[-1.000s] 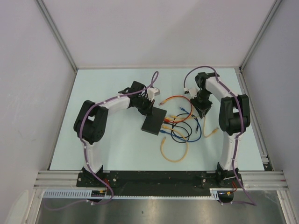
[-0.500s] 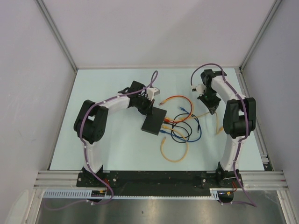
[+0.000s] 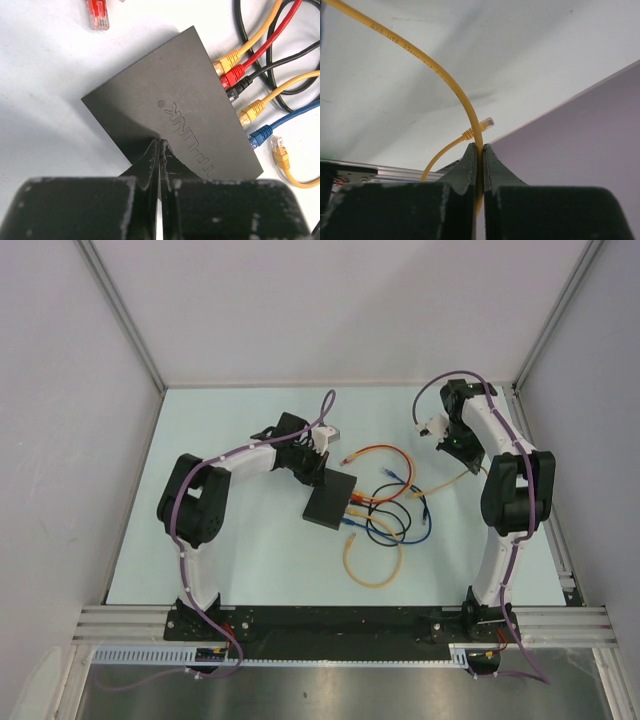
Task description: Pull the plug from the switch port
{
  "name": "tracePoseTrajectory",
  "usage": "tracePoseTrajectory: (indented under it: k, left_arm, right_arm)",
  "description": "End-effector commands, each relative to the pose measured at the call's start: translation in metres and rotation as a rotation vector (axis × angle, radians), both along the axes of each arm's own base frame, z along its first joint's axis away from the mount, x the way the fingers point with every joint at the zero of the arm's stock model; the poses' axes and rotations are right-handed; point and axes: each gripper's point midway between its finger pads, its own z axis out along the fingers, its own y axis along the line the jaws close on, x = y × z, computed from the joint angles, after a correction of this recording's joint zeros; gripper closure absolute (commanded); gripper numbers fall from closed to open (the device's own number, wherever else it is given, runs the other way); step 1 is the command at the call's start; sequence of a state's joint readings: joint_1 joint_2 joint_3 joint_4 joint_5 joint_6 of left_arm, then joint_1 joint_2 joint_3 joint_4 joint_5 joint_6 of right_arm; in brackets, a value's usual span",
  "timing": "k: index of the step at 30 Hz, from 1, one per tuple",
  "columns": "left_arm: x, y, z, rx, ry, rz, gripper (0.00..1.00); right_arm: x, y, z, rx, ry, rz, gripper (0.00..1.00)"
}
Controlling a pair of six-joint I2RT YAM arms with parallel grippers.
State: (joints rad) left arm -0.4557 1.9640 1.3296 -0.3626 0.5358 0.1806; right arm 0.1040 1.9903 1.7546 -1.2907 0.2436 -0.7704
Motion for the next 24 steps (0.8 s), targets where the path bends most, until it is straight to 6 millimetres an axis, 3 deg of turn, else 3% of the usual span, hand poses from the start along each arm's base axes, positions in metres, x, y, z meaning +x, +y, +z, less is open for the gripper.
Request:
tracePoseTrajectory:
  k: [1,6,7,8,9,10,11,12,14,21,24]
  left_arm:
    - [0.005,-0.007,0.012,-0.048,-0.021,-0.007,0.99]
    - [0.006,-0.006,0.011,-0.049,-0.021,-0.008,0.99]
    - [0.007,-0.006,0.012,-0.051,-0.023,-0.007,0.99]
    - [0.008,-0.006,0.011,-0.05,-0.023,-0.007,0.99]
    - [0.009,-0.006,0.012,-0.051,-0.024,-0.004,0.99]
    - [0.009,-0.006,0.011,-0.049,-0.022,-0.003,0.99]
    - [0.01,-0.005,0.012,-0.049,-0.021,-0.001,0.99]
    - [0.01,-0.006,0.012,-0.049,-0.02,-0.002,0.98]
    - [0.01,-0.006,0.014,-0.049,-0.015,-0.001,0.99]
    - [0.009,-0.001,0.017,-0.038,-0.009,0.003,0.98]
    - [0.005,0.001,0.019,-0.032,-0.007,-0.002,0.97]
  right_arm:
    - [0.013,-0.022,0.019,-0.083,0.002,0.083,1.0]
    - [0.049,-0.035,0.053,0.001,-0.131,0.038,1.0]
    - [0.049,-0.047,0.055,0.029,-0.133,-0.01,1.0]
    - [0.065,-0.051,0.065,0.064,-0.195,-0.064,1.0]
    - [0.064,-0.048,0.061,0.121,-0.177,-0.105,1.0]
    - [0.069,-0.06,0.064,0.138,-0.202,-0.167,1.0]
    - [0.075,-0.063,0.05,0.152,-0.179,-0.207,1.0]
    - [0.083,-0.064,0.056,0.169,-0.231,-0.26,1.0]
    - [0.089,-0.065,0.047,0.209,-0.242,-0.305,1.0]
    - [0.137,-0.05,-0.01,0.361,-0.329,-0.463,1.0]
    - [0.16,-0.047,-0.001,0.419,-0.411,-0.542,0.97]
